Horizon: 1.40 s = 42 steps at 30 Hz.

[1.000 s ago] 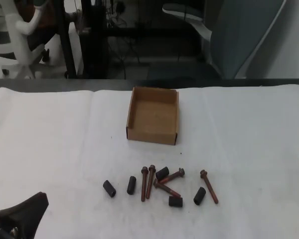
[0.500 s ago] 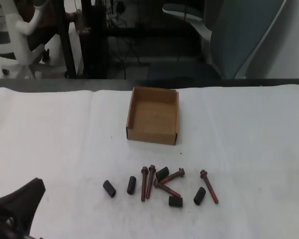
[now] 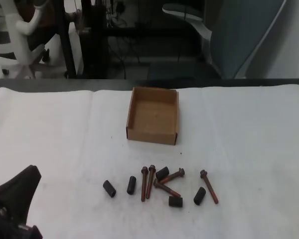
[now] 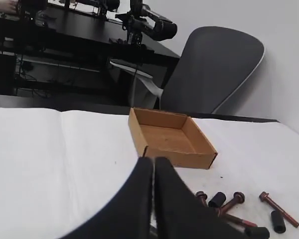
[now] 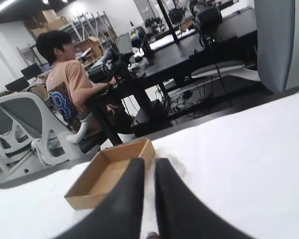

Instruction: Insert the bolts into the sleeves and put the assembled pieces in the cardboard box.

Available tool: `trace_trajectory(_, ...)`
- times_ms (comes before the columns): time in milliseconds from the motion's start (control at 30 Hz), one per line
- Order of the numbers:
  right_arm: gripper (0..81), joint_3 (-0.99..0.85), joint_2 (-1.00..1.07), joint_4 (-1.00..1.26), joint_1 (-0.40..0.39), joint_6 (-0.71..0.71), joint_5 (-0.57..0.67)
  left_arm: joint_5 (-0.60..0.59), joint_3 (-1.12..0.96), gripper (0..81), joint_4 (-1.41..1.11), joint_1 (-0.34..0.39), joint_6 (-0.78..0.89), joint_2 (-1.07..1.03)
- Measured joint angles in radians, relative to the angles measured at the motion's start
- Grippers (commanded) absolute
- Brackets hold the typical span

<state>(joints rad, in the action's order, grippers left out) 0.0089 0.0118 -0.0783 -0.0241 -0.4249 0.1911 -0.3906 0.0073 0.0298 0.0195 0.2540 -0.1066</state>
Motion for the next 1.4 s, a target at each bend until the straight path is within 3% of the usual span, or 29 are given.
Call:
trace_trajectory(167,8.3,0.0,0.002,-0.087,0.0,0.218,0.005,0.0,0.0,1.8,-0.005,0.0,0.001,0.0)
trace_trajectory(333,8.4,0.0,0.006,-0.124,0.0,0.278,-0.004,0.0,0.0,1.8,-0.005,0.0,0.005,0.0)
trace_trajectory(467,8.4,0.0,0.006,-0.124,0.0,0.282,0.003,0.0,0.0,1.8,-0.005,0.0,0.006,0.0)
trace_trajectory(733,8.4,0.0,0.006,-0.132,0.0,0.244,0.164,-0.015,0.0,1.8,0.063,0.0,0.006,0.0)
trace_trajectory(1400,8.4,0.0,0.006,-0.146,0.0,0.23,0.175,-0.045,0.0,1.8,0.097,0.0,0.006,0.0)
